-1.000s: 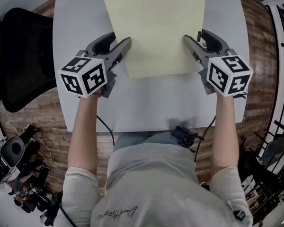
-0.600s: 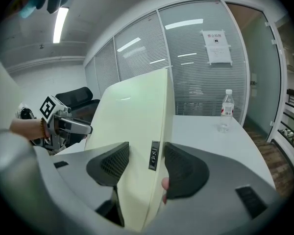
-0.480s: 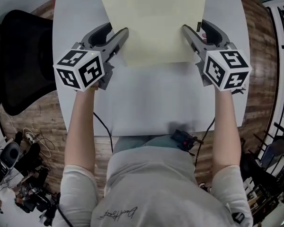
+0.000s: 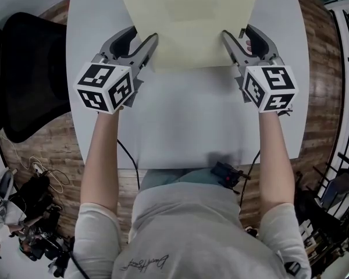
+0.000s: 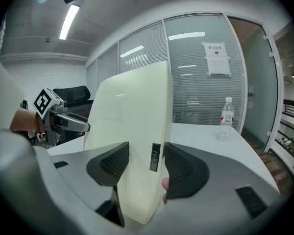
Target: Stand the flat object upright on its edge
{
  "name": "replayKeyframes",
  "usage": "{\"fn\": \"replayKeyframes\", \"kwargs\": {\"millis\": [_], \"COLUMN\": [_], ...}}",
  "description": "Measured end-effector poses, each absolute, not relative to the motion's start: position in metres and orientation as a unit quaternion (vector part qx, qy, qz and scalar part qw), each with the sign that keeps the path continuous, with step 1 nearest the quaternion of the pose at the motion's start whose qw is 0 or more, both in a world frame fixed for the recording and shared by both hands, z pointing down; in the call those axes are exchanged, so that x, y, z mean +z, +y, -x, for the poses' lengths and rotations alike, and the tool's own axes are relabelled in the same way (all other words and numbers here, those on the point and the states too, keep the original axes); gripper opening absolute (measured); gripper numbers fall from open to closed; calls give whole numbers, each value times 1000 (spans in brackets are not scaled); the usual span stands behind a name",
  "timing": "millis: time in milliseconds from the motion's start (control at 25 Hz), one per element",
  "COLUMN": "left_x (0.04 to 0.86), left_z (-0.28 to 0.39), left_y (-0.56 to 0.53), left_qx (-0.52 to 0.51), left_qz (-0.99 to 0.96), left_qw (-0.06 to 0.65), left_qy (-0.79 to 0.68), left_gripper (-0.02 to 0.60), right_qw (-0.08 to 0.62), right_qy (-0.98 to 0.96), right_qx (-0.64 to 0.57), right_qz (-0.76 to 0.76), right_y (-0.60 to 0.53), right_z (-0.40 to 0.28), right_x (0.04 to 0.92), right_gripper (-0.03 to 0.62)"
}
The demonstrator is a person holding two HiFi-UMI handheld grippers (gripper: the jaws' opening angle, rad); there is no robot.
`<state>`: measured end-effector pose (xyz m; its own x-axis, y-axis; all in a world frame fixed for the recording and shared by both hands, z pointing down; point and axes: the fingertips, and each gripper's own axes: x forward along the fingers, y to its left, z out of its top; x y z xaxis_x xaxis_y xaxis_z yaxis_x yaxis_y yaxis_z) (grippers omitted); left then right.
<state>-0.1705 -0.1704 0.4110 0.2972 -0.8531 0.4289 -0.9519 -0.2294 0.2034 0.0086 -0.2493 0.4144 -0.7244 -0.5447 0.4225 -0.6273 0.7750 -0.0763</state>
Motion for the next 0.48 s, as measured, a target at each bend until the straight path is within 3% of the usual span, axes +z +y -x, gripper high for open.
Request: {"fn": "replayKeyframes", "kwargs": {"millis": [480], "left_x": [409], "left_z": [167], "left_y": [-156], "left_qx": [118], "left_qz": [-767], "left_qw": [173], "left_qy": [-607], "left_gripper": [221], "right_qw": [171], "right_qy": [-924], "right_qx": [89], "right_qz": [-331], "right_y": [-234], "right_z": [-13], "right_x": [415], "right_gripper": [245]}}
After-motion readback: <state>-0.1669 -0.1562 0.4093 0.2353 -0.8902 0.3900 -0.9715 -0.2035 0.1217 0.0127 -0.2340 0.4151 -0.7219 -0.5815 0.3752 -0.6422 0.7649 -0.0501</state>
